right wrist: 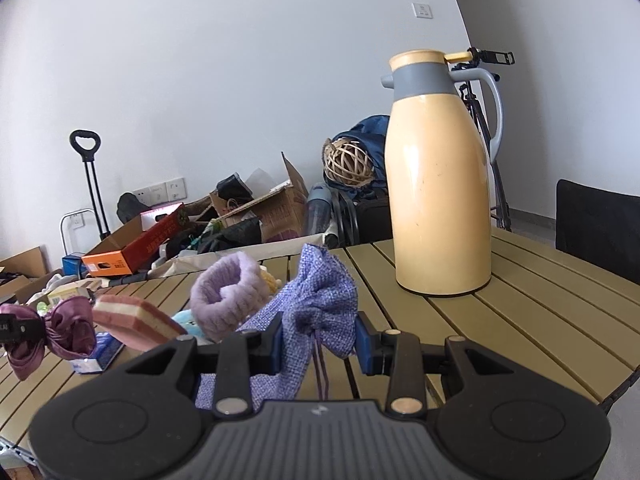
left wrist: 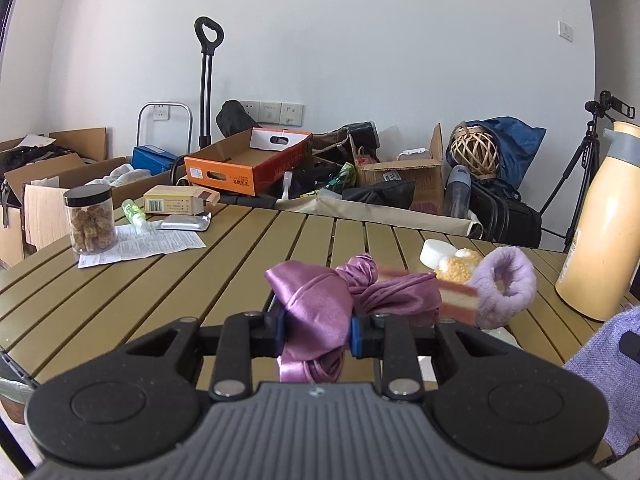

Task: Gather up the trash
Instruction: 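Grasp the pink satin bow with left gripper while right gripper grasps the lavender pouch, then carry the bow and pouch off the table down over the black bin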

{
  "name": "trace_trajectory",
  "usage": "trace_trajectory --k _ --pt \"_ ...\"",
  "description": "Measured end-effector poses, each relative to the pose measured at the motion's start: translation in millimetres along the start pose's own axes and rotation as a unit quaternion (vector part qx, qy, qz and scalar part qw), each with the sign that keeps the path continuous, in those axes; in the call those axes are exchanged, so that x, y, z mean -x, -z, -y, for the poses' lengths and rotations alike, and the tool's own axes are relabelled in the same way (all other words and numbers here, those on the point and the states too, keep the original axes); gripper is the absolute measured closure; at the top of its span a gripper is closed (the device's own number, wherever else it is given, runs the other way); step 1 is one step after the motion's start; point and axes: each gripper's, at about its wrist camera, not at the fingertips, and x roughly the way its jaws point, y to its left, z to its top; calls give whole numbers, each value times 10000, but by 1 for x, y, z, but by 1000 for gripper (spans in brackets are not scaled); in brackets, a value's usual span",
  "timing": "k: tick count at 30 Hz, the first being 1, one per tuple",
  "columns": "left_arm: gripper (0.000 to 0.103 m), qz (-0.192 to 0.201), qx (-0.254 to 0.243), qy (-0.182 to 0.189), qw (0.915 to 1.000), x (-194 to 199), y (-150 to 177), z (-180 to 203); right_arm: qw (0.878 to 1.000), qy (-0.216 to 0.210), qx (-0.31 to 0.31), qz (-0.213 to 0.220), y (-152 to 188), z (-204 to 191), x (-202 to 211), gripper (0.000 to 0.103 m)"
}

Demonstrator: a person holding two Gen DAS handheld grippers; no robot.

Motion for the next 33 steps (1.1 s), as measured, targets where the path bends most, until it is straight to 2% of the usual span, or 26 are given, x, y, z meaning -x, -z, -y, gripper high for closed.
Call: trace_trajectory --k 19,28,33 --pt "74 101 -293 34 9995 98 12 -4 9992 -365 73 -135 13 -16 80 70" --pt "74 66 -533 113 9985 143 35 0 9979 -550 240 -223 23 -24 122 69" --pt "74 6 -834 166 9964 164 54 4 9970 -613 329 -349 34 -24 140 69"
